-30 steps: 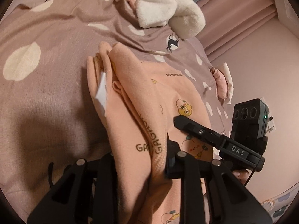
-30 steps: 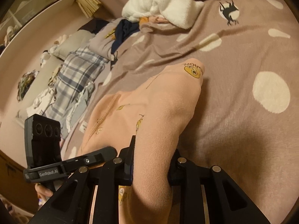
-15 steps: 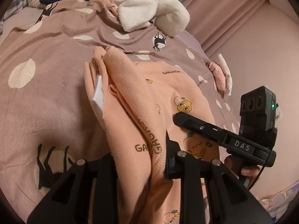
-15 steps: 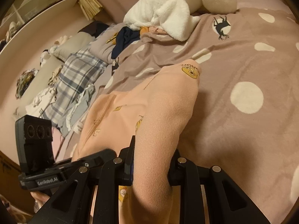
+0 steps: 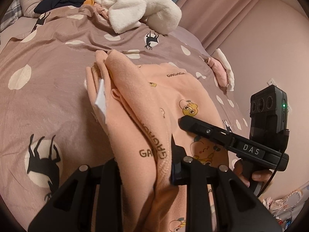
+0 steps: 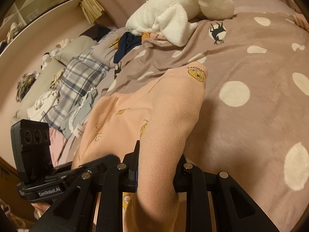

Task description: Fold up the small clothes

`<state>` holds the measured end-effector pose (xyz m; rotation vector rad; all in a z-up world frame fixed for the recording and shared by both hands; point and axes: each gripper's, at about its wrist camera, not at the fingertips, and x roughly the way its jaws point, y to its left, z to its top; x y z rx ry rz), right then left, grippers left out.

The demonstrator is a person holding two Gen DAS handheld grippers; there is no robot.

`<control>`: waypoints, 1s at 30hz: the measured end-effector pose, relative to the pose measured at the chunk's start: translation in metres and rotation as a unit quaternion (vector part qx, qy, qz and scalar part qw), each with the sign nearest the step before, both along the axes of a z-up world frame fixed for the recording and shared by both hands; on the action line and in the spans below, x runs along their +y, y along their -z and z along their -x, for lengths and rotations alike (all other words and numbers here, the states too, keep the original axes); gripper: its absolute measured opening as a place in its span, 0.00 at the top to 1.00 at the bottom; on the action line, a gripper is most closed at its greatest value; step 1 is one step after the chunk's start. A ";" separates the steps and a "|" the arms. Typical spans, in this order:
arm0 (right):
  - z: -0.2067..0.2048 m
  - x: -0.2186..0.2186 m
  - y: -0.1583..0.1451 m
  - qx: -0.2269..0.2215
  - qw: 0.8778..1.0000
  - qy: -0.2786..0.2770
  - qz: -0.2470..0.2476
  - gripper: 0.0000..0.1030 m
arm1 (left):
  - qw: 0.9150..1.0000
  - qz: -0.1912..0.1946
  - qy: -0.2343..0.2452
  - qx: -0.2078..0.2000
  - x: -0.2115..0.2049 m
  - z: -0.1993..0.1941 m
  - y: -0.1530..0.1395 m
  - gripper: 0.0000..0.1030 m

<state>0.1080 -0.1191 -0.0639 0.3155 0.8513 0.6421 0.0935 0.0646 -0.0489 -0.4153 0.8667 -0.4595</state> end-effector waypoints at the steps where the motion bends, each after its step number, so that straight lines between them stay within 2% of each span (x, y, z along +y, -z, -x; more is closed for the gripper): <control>1: 0.002 0.000 0.000 -0.001 1.000 0.000 0.003 0.76 | 1.000 -0.004 0.001 0.001 -0.002 0.002 0.000 0.76; 15: 0.024 -0.020 0.004 -0.003 1.000 0.013 0.020 0.76 | 0.999 -0.049 0.010 -0.010 -0.040 0.023 -0.002 0.76; 23: 0.022 -0.021 0.016 0.006 0.999 0.021 0.026 0.76 | 0.998 -0.068 0.008 -0.005 -0.045 0.020 0.008 0.76; 30: 0.013 -0.008 0.024 0.008 0.998 0.021 0.054 0.76 | 0.997 -0.077 -0.004 0.009 -0.042 0.007 0.022 0.76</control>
